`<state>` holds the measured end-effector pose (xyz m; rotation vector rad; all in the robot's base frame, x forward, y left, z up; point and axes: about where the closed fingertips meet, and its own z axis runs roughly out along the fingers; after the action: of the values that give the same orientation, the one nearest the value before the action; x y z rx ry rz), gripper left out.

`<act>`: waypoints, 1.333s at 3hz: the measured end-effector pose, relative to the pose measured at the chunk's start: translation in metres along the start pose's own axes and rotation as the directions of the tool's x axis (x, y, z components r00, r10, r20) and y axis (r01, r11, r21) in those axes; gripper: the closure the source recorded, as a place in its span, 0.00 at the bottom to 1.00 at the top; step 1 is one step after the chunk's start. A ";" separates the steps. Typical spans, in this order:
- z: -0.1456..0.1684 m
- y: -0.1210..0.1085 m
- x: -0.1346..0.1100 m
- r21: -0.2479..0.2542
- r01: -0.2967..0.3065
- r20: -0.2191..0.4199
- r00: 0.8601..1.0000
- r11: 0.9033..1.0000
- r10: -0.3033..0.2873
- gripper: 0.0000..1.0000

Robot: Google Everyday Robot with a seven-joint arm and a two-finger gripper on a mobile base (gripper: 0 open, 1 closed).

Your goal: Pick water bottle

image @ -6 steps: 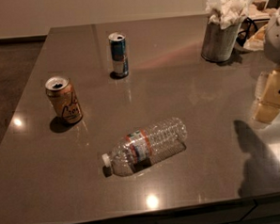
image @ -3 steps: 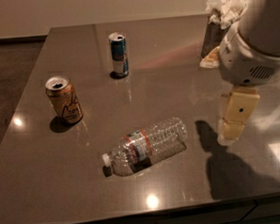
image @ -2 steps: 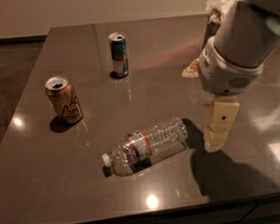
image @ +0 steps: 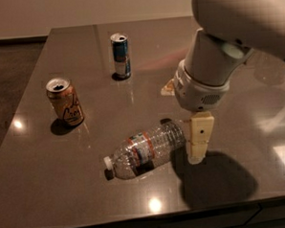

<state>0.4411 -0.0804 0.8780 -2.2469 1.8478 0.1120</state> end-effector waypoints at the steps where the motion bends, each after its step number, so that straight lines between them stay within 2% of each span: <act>1: 0.022 0.005 -0.014 -0.035 0.046 -0.003 0.999 0.998 -0.046 0.00; 2: 0.035 0.010 -0.024 -0.052 0.077 -0.001 0.997 0.996 -0.077 0.00; 3: 0.040 0.013 -0.032 -0.058 0.093 0.003 0.996 0.994 -0.093 0.18; 4: 0.041 0.014 -0.035 -0.060 0.095 0.008 0.995 0.994 -0.095 0.41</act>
Offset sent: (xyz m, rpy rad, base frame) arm -0.0173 0.0425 -0.0467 -0.0249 0.0532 0.1245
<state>0.4237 -0.0403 0.8435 -2.3682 1.7534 0.1585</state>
